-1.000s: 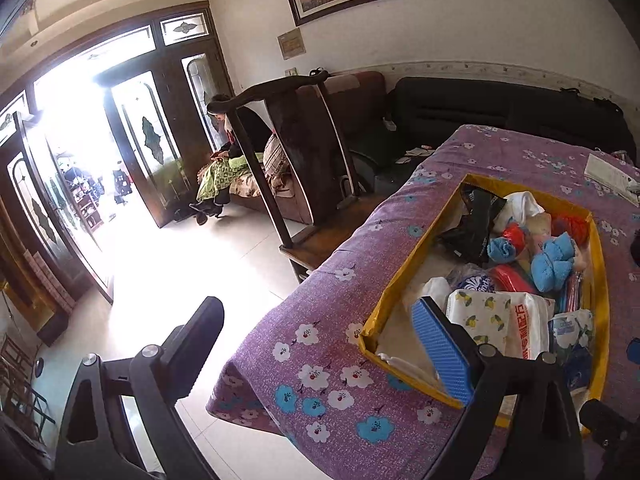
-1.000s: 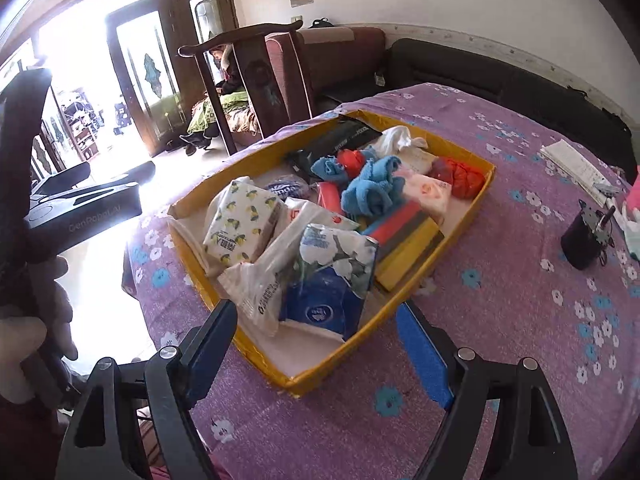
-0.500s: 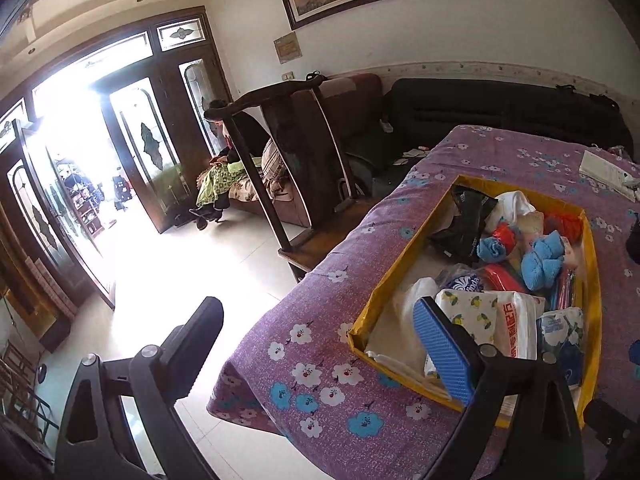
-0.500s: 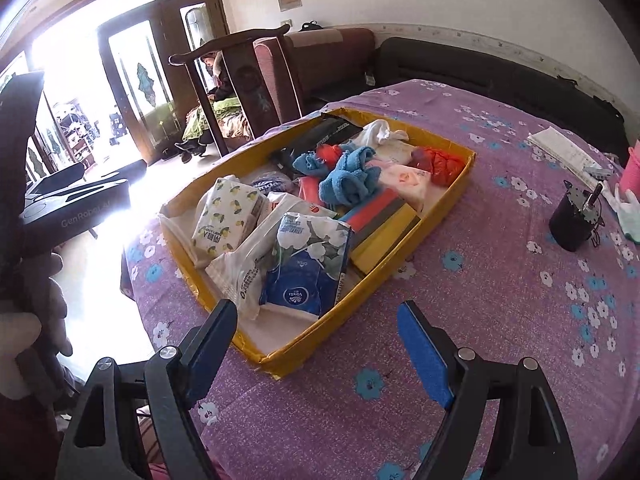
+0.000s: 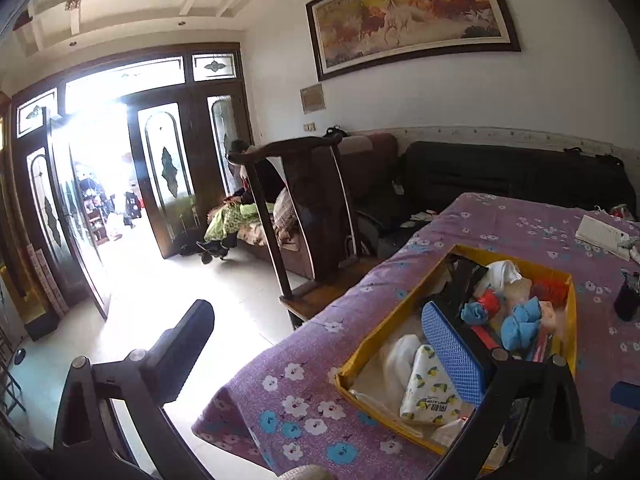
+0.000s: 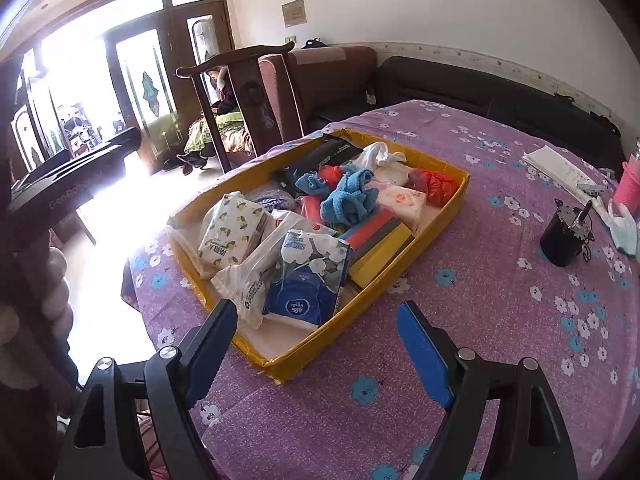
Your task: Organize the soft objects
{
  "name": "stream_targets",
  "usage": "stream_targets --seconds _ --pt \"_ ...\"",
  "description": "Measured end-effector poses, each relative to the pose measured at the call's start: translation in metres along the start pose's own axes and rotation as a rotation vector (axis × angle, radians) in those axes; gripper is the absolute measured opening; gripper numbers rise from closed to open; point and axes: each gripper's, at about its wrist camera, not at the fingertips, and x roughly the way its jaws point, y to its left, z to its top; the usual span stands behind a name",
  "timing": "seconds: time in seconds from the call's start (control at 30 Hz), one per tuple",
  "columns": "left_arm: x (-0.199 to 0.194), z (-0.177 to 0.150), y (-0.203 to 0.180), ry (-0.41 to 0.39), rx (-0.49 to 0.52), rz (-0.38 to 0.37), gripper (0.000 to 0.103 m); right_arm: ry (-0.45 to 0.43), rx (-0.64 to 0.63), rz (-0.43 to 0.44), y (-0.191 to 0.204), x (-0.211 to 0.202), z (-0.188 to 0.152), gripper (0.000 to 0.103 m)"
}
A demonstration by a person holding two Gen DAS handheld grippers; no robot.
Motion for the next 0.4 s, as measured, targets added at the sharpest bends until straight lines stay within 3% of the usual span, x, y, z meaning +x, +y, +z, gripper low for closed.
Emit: stream_targets --seconds 0.23,0.4 --pt "-0.005 -0.003 -0.001 0.009 0.002 0.031 0.103 -0.025 -0.047 -0.01 0.009 -0.006 0.0 0.086" --pt "-0.007 -0.004 -0.005 0.067 0.009 0.043 0.103 -0.028 -0.056 -0.009 0.011 -0.008 0.002 0.087"
